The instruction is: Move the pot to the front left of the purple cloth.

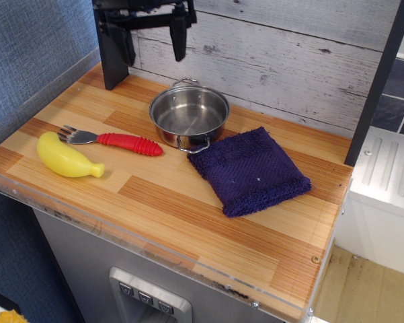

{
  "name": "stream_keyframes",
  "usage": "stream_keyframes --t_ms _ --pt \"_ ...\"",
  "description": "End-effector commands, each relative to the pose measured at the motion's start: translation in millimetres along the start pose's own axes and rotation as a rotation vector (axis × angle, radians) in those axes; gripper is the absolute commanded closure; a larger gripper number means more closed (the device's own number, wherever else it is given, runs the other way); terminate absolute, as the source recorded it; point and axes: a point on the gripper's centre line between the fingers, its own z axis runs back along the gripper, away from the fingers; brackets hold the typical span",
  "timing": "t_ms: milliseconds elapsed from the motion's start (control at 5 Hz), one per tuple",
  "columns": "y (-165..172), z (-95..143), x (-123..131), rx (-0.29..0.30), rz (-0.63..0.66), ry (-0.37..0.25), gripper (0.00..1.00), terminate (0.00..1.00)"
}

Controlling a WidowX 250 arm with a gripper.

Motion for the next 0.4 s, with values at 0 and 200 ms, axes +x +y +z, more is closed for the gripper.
stream_keyframes --t_ms 0,200 --pt "0.2 28.4 1.8 -0.017 -0.008 -0.079 0.00 0.00" --pt "0.2 28.4 1.8 -0.017 -0.008 -0.079 0.00 1.00"
